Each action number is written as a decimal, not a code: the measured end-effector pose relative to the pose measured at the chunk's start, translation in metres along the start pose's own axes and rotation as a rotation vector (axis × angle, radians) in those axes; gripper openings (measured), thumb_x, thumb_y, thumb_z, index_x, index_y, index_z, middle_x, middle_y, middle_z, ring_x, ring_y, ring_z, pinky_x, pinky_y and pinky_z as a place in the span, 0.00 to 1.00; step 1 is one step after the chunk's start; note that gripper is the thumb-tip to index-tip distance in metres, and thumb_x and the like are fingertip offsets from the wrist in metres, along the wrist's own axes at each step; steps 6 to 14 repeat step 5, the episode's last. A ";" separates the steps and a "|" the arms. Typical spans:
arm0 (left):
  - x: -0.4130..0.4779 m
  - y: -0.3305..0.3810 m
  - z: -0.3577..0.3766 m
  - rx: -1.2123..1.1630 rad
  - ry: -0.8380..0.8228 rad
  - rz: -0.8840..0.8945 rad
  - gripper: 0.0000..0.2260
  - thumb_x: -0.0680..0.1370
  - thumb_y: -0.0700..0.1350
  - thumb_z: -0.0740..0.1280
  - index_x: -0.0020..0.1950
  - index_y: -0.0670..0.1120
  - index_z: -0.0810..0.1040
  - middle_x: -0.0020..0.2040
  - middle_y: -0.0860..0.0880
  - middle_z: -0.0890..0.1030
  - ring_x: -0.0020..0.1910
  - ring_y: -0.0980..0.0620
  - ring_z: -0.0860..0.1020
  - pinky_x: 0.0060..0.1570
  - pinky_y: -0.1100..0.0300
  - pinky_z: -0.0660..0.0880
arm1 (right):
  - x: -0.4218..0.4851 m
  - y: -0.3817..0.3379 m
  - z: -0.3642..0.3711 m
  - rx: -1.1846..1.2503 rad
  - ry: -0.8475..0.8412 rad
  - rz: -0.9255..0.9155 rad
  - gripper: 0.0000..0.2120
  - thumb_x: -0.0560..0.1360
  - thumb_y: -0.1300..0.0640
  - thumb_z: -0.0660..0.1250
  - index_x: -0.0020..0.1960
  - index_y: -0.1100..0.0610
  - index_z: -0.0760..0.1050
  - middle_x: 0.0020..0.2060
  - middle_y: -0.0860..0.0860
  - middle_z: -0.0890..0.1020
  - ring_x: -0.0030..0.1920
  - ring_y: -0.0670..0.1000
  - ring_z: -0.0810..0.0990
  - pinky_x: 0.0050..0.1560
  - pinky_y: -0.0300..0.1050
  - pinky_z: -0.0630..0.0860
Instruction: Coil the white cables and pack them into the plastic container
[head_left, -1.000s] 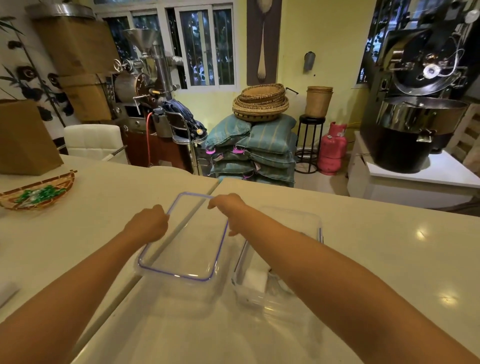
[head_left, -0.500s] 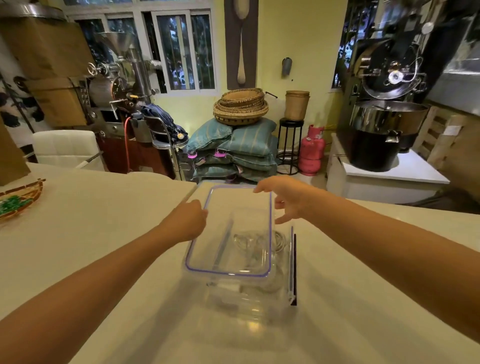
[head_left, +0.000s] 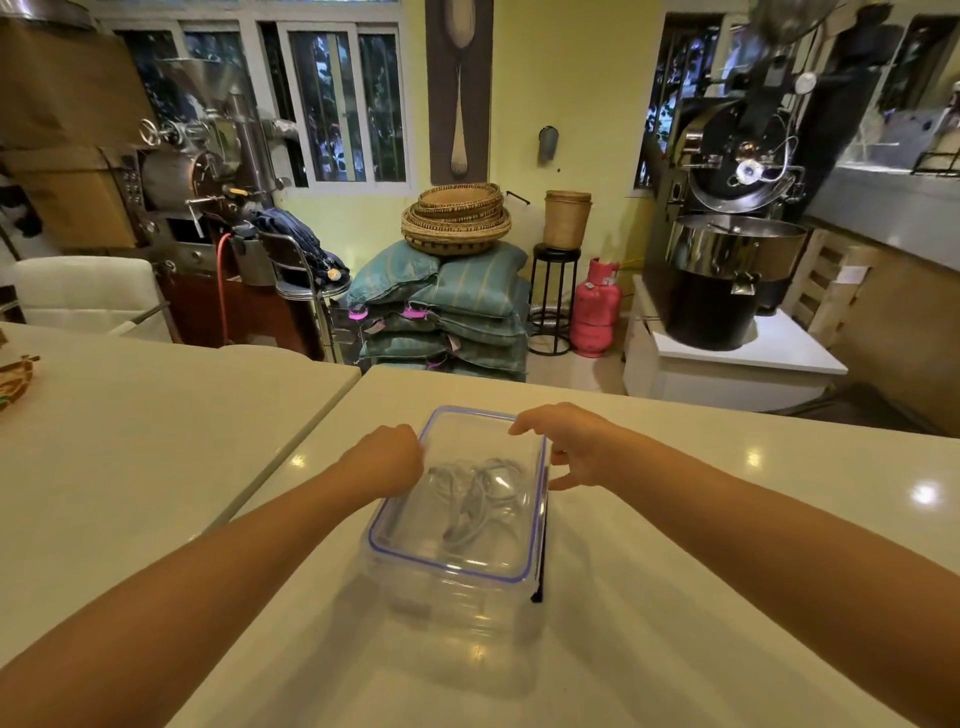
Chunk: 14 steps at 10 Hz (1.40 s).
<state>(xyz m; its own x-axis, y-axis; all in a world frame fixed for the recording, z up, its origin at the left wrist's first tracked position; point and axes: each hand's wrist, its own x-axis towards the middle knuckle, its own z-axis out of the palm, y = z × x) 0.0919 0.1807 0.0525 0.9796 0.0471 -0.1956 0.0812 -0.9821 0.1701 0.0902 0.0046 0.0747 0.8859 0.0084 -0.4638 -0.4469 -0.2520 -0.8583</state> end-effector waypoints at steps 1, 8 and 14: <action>0.002 -0.003 0.002 0.048 -0.015 -0.012 0.13 0.80 0.42 0.53 0.60 0.38 0.69 0.59 0.40 0.75 0.48 0.46 0.74 0.49 0.57 0.71 | 0.000 0.004 0.003 -0.037 -0.018 -0.021 0.23 0.73 0.60 0.65 0.66 0.59 0.64 0.72 0.56 0.61 0.71 0.58 0.61 0.65 0.56 0.67; -0.004 -0.005 0.012 0.091 -0.036 -0.018 0.12 0.78 0.39 0.56 0.61 0.38 0.64 0.61 0.38 0.74 0.58 0.41 0.75 0.54 0.52 0.72 | 0.000 0.010 0.016 -0.147 -0.007 -0.031 0.25 0.72 0.59 0.67 0.67 0.60 0.64 0.70 0.57 0.65 0.69 0.57 0.64 0.63 0.50 0.67; -0.004 -0.005 0.012 0.091 -0.036 -0.018 0.12 0.78 0.39 0.56 0.61 0.38 0.64 0.61 0.38 0.74 0.58 0.41 0.75 0.54 0.52 0.72 | 0.000 0.010 0.016 -0.147 -0.007 -0.031 0.25 0.72 0.59 0.67 0.67 0.60 0.64 0.70 0.57 0.65 0.69 0.57 0.64 0.63 0.50 0.67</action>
